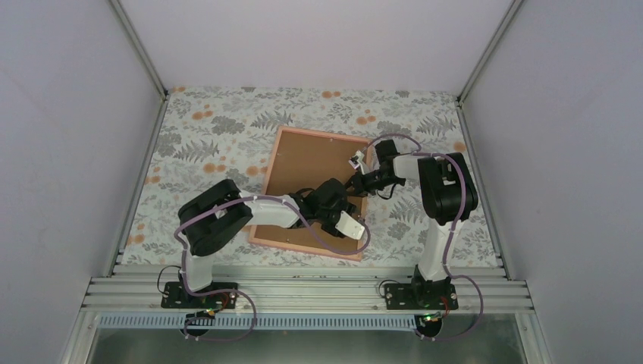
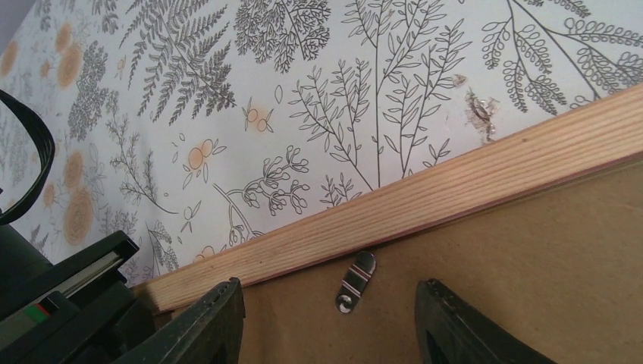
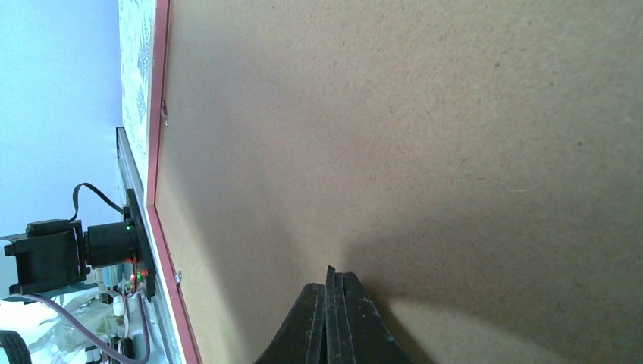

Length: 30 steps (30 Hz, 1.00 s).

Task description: Put the photo into the frame

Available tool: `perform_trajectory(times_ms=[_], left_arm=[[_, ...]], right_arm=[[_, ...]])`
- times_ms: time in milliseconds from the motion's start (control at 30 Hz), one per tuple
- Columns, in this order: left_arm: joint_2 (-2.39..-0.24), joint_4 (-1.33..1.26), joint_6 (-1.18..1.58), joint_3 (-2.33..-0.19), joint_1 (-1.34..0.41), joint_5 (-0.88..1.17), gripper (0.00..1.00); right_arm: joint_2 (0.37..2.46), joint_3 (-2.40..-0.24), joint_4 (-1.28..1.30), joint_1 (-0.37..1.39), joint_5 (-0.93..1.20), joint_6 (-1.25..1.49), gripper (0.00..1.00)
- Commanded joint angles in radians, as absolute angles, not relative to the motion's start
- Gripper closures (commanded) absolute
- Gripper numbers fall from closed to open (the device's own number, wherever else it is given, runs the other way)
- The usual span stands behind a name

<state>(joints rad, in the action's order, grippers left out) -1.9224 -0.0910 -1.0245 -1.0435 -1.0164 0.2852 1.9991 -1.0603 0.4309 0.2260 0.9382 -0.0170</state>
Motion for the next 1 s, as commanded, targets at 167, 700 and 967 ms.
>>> perform_trajectory(times_ms=[167, 700, 967], left_arm=[[-1.965, 0.006, -1.015, -1.055, -1.016, 0.261, 0.42], [-1.959, 0.011, -1.022, -1.063, -1.017, 0.233, 0.44], [-1.97, 0.027, -1.009, -1.049, -1.025, 0.22, 0.44]], right_arm=[[2.079, -1.018, 0.427, 0.239, 0.681, -0.016, 0.96], [2.069, -1.01, 0.423, 0.239, 0.676, -0.016, 0.96], [2.073, -1.009, 0.42, 0.24, 0.678, -0.016, 0.96]])
